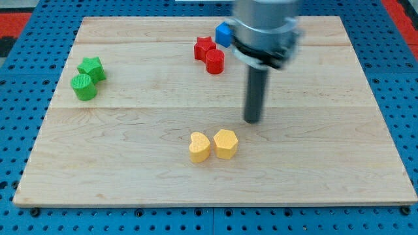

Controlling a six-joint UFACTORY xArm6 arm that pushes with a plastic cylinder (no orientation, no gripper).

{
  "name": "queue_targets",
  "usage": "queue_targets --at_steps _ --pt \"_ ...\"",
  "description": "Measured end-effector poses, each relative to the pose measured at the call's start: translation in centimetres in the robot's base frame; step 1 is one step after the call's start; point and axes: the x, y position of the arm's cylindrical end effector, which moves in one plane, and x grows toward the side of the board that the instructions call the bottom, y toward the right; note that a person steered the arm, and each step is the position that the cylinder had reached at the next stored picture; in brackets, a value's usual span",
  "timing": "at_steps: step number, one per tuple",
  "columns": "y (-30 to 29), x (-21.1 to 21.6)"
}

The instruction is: Separate the yellow blocks

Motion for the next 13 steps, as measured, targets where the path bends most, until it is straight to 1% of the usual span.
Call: queue_targets --at_steps 3,4,5,6,7,8,9,10,11,12,13 --pt "0.8 2.6" --pt "-1.0 3.2" --pt "-7.1 3.2" --pt "-12.1 2.6" --pt "-10.9 4.3" --pt "-10.1 7.4" --pt "-17.2 7.6" --pt "-19.1 4.7" --pt "-17.3 1.1" --pt "-20.6 0.7" --pt "-23.3 3.0"
